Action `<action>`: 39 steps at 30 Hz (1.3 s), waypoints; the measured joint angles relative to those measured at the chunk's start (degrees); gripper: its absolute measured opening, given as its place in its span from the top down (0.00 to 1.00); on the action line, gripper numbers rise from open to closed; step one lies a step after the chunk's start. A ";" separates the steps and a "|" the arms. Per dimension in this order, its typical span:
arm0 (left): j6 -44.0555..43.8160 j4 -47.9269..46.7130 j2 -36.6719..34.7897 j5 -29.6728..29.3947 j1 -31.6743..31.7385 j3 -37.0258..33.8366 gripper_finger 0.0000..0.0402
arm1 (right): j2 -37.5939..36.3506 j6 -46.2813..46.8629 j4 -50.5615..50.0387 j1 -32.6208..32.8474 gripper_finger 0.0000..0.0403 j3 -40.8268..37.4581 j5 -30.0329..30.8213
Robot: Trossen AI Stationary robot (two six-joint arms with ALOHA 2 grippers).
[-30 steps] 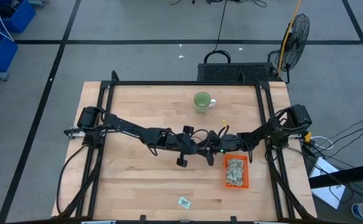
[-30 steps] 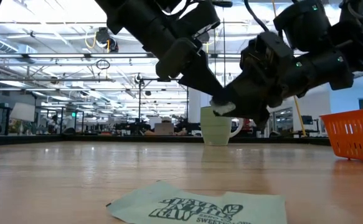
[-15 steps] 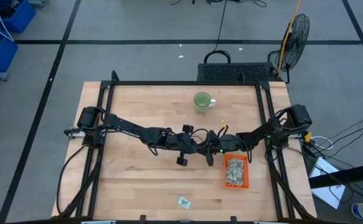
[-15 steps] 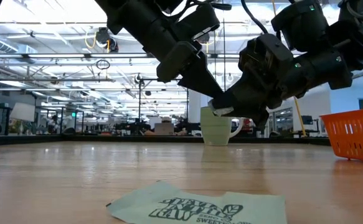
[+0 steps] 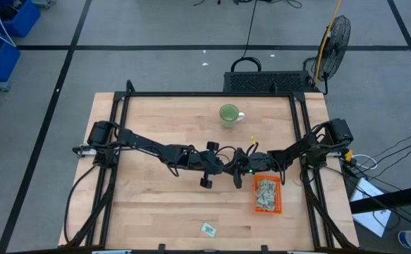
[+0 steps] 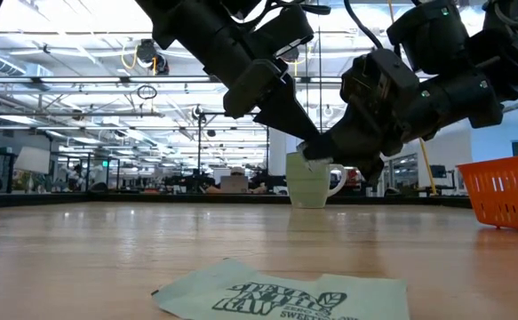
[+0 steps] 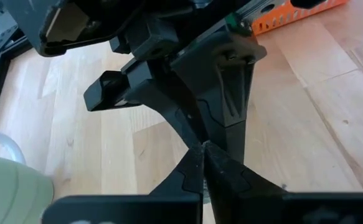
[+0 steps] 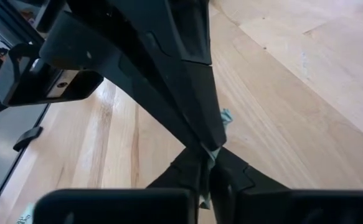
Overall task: Pick and place Stevia / Truvia into bins
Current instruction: Put the top stevia packet into the orange bin
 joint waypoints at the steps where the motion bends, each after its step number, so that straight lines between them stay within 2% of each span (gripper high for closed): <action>1: 0.00 0.00 0.00 0.00 0.00 0.00 0.97 | 0.00 -0.17 -0.04 0.00 0.97 0.00 0.00; 7: -0.46 0.04 0.00 0.00 0.00 0.00 0.98 | 0.00 -1.25 -0.45 0.00 0.99 0.00 0.00; 17: -0.42 0.13 0.00 -0.03 0.00 0.00 0.74 | -0.04 -1.25 -2.10 0.00 1.00 -0.04 0.07; 23: -0.66 0.10 0.00 -0.03 0.00 0.00 0.65 | -1.80 -2.93 -4.07 0.15 1.00 -0.04 0.16; 27: 1.33 0.10 0.00 -0.11 0.07 0.00 0.64 | -9.21 -4.53 -16.21 0.43 1.00 1.20 1.11; 30: 4.99 0.04 0.00 -1.66 0.11 0.00 0.64 | -15.49 -3.64 -30.00 1.93 1.00 2.91 5.44; 34: 6.24 -0.55 0.00 -4.65 0.18 -0.02 0.64 | -22.54 4.19 -47.79 5.89 1.00 6.09 6.48; 39: 5.38 -2.54 0.02 -4.05 1.05 -0.02 0.64 | -27.48 10.90 -61.32 12.45 1.00 9.24 8.28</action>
